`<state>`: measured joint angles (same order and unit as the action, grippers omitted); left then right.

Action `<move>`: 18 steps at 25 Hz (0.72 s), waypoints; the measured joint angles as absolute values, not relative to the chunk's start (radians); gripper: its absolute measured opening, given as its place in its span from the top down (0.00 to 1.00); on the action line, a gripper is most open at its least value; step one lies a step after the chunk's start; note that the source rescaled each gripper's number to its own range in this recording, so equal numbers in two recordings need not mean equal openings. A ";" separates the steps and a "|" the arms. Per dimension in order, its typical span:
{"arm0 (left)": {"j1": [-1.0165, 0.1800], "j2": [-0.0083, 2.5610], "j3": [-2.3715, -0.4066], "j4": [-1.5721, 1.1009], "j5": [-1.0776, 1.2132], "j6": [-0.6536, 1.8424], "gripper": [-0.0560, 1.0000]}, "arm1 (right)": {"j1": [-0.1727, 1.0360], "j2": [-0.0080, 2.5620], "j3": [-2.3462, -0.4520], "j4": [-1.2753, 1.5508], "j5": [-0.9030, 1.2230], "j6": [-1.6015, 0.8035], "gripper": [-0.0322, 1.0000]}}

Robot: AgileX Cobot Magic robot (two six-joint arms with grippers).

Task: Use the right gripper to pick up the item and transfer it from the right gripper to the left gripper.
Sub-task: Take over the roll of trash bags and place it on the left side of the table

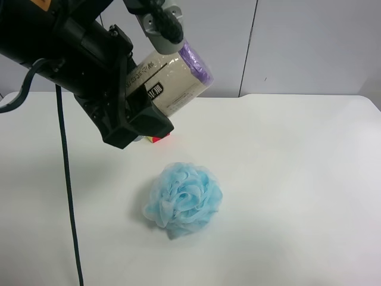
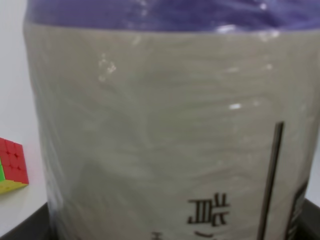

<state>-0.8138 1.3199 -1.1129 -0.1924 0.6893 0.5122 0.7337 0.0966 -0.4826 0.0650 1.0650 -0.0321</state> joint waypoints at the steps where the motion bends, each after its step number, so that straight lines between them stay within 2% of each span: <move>1: -0.814 1.320 -1.113 -0.192 0.689 0.512 0.94 | 0.734 0.097 -0.483 0.065 1.065 -0.032 0.00; 6: -0.814 1.320 -1.113 -0.192 0.689 0.512 0.94 | 0.675 0.087 -0.483 0.065 1.064 -0.032 0.00; 14: -0.814 1.320 -1.113 -0.192 0.689 0.512 0.94 | 0.265 -0.002 -0.483 0.065 1.062 -0.032 0.00; 18: -0.814 1.320 -1.113 -0.192 0.680 0.512 0.94 | 0.152 -0.002 -0.483 0.065 1.062 -0.032 0.00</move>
<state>-0.8138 1.3199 -1.1129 -0.1924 0.6796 0.5122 0.1516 -0.0021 -0.4826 0.0650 1.0620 -0.0317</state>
